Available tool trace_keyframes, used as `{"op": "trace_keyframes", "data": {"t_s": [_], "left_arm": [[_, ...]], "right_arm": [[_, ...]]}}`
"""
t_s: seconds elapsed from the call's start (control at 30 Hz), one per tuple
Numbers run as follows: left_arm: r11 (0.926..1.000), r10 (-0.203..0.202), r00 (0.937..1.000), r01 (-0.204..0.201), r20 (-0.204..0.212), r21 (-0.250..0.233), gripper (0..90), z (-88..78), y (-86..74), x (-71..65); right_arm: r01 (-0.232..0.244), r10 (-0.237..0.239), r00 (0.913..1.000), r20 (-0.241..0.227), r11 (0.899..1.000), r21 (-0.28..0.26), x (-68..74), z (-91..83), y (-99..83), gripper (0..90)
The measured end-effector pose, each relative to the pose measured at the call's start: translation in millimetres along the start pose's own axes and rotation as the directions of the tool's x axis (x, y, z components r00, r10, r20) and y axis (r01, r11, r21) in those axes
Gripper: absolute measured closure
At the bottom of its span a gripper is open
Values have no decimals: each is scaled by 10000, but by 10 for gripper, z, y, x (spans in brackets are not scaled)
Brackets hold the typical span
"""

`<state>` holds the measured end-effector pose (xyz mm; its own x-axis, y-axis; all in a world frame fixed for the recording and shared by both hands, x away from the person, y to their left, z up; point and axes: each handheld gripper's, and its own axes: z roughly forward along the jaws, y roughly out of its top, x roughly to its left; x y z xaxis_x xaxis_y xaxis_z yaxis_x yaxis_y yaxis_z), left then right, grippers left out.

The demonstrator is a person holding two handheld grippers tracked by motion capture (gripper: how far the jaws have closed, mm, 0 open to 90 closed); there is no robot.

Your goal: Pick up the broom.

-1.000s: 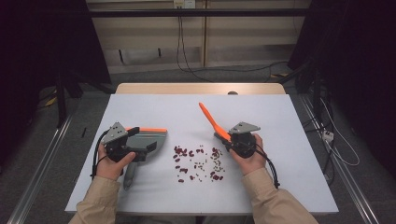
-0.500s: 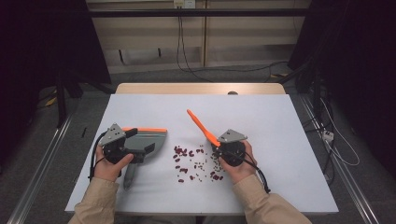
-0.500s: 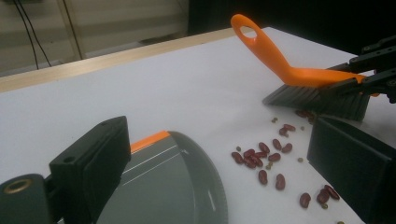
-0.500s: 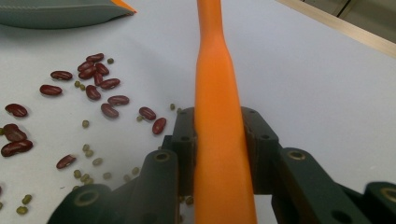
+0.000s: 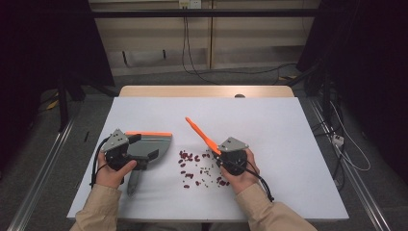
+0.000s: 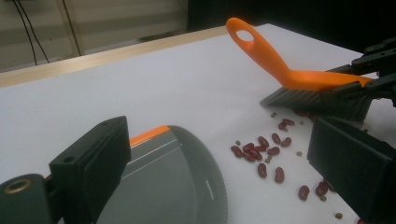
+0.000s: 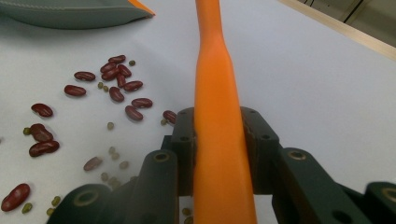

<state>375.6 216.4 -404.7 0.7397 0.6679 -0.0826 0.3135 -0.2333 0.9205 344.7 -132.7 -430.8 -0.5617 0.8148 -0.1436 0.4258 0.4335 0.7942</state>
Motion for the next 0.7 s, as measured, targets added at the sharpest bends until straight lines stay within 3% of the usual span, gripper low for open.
{"op": "trace_keyframes", "data": {"t_s": [0.37,0.7], "left_arm": [[9999,-127,9999,127,4,-93,62,-32,-8,20],[9999,-135,9999,135,-39,-84,62,-43,-22,31]], "right_arm": [[-73,69,9995,-292,9999,-126,27,-12,3,701],[-27,24,9997,-262,9999,-105,23,-9,17,702]]}}
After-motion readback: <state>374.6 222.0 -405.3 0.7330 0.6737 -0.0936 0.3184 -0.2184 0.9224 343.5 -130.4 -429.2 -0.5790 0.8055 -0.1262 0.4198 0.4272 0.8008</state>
